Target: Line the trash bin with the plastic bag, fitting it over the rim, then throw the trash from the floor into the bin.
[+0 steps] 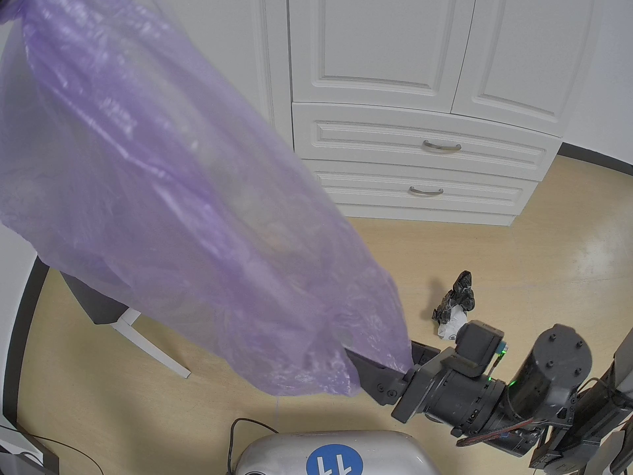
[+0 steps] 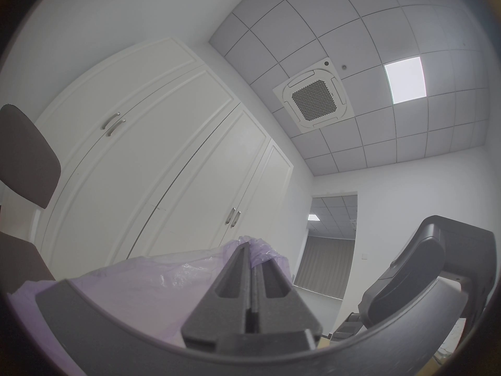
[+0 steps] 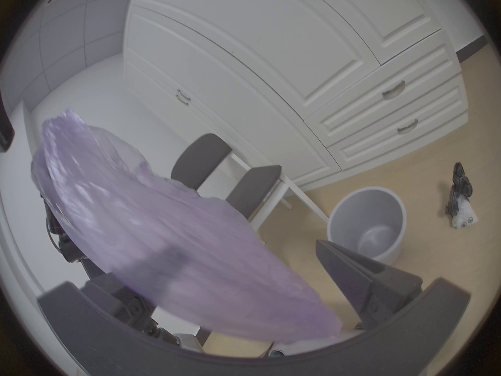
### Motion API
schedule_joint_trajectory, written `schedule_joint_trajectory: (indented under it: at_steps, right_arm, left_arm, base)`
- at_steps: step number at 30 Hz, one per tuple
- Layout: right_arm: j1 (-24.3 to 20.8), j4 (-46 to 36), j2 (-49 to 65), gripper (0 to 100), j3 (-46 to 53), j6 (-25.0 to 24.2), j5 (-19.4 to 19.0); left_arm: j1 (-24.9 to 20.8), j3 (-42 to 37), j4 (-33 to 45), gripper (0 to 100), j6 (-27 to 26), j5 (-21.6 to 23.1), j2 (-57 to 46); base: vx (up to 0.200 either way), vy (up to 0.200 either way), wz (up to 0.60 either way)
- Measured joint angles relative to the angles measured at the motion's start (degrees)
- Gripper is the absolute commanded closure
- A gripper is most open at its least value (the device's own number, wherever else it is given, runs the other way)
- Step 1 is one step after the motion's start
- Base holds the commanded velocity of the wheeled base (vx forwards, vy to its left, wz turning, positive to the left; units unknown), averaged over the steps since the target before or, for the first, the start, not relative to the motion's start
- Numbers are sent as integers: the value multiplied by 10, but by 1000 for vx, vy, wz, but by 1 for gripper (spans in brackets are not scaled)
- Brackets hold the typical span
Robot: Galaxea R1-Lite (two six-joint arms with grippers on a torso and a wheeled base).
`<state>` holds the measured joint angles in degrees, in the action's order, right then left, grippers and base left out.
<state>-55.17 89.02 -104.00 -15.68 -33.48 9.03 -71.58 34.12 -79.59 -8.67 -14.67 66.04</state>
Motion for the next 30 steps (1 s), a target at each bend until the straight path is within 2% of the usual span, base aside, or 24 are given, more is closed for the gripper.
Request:
schedule_joint_trajectory:
  at_steps: [8, 30]
  right_arm:
    - [4, -1, -54, 0, 1, -6, 0]
    - [4, 0, -76, 0, 12, -8, 2]
  left_arm:
    - [-1, 4, 0, 100, 2, 0, 0]
    - [-1, 10, -1, 100, 1, 0, -5]
  base:
    - [0, 0, 0]
    - [0, 0, 0]
